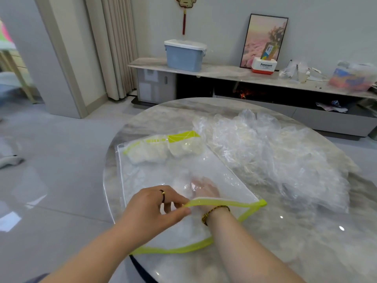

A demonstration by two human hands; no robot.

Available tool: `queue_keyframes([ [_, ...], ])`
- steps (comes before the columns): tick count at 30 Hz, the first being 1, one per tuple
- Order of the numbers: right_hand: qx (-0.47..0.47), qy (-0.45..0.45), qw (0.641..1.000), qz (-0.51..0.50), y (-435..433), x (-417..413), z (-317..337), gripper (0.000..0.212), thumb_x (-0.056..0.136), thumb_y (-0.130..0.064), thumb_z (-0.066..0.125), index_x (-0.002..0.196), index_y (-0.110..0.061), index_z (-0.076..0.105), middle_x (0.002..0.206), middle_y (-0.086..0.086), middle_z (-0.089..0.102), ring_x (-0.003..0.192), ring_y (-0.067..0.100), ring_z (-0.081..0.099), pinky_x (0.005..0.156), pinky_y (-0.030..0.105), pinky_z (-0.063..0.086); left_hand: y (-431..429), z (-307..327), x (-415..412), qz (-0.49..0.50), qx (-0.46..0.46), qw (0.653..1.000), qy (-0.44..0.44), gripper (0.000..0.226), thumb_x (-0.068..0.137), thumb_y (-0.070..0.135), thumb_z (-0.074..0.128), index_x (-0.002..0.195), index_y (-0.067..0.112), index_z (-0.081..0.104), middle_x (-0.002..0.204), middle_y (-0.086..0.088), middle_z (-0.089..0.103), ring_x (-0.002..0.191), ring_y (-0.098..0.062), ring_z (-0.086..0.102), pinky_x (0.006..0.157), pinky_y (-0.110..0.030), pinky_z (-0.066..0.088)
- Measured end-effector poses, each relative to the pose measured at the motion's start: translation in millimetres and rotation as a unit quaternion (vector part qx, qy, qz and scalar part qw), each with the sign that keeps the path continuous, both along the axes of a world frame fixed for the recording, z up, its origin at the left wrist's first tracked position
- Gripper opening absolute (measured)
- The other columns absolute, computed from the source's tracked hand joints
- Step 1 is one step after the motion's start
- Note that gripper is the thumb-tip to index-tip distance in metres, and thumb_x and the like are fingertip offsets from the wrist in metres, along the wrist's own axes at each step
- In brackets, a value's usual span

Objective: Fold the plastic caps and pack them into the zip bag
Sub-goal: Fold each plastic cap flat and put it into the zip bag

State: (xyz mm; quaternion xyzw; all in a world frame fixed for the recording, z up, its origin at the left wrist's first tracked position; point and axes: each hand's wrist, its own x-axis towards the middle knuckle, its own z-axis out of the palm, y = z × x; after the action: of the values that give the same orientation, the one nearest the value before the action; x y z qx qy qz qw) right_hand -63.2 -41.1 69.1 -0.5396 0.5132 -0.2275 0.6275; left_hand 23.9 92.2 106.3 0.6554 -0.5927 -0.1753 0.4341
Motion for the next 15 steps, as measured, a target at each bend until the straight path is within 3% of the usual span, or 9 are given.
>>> queue_keyframes([
  [2,-0.048,0.013,0.999,-0.009,4,6,1,0.036,0.089,-0.006,0.049,0.057,-0.017,0.036,0.061,-0.002,0.04,0.059,0.014,0.04,0.051,0.017,0.033,3,3,2,0.025,0.017,0.999,0.019,0.02,0.053,0.065,0.052,0.068,0.058,0.063,0.079,0.027,0.062,0.073,0.0,0.055,0.061,-0.008,0.037],
  [4,-0.065,0.011,0.998,-0.016,5,8,0,0.037,0.088,-0.007,0.051,0.054,-0.013,0.038,0.055,0.0,0.041,0.055,0.015,0.04,0.047,0.015,0.033,-6,3,19,0.158,-0.024,0.986,0.044,0.013,0.066,0.055,0.061,0.071,0.044,0.066,0.082,0.016,0.063,0.081,-0.002,0.055,0.073,-0.011,0.039],
  [6,-0.073,0.008,0.997,-0.024,5,10,-5,0.041,0.088,-0.006,0.052,0.051,-0.013,0.037,0.049,-0.003,0.039,0.052,0.014,0.037,0.046,0.015,0.032,-21,-1,46,0.331,-0.031,0.94,0.07,0.022,0.085,0.031,0.061,0.104,0.02,0.063,0.109,0.006,0.057,0.107,-0.015,0.051,0.095,-0.026,0.035],
  [8,-0.083,0.008,0.996,-0.023,2,14,-8,0.039,0.087,-0.006,0.054,0.054,-0.014,0.035,0.052,-0.002,0.038,0.06,0.016,0.038,0.054,0.022,0.032,-30,-7,73,0.433,0.062,0.888,0.14,0.047,0.092,0.027,0.053,0.133,0.005,0.043,0.139,-0.011,0.037,0.128,-0.031,0.034,0.104,-0.035,0.027],
  [11,-0.107,0.013,0.994,-0.004,1,20,-9,0.035,0.088,-0.006,0.053,0.059,-0.012,0.034,0.056,0.001,0.033,0.054,0.013,0.032,0.046,0.015,0.029,-41,-27,97,0.453,0.146,0.838,0.266,0.06,0.095,0.032,0.047,0.143,0.004,0.023,0.141,-0.02,0.035,0.121,-0.039,0.043,0.099,-0.041,0.037],
  [15,-0.122,-0.013,0.992,-0.003,-1,29,-12,0.035,0.088,-0.005,0.052,0.06,-0.012,0.032,0.054,0.0,0.03,0.044,0.008,0.027,0.038,0.014,0.025,-60,-40,101,0.429,0.169,0.845,0.272,0.054,0.098,0.027,0.04,0.14,-0.002,0.023,0.128,-0.026,0.048,0.115,-0.039,0.048,0.092,-0.04,0.039],
])
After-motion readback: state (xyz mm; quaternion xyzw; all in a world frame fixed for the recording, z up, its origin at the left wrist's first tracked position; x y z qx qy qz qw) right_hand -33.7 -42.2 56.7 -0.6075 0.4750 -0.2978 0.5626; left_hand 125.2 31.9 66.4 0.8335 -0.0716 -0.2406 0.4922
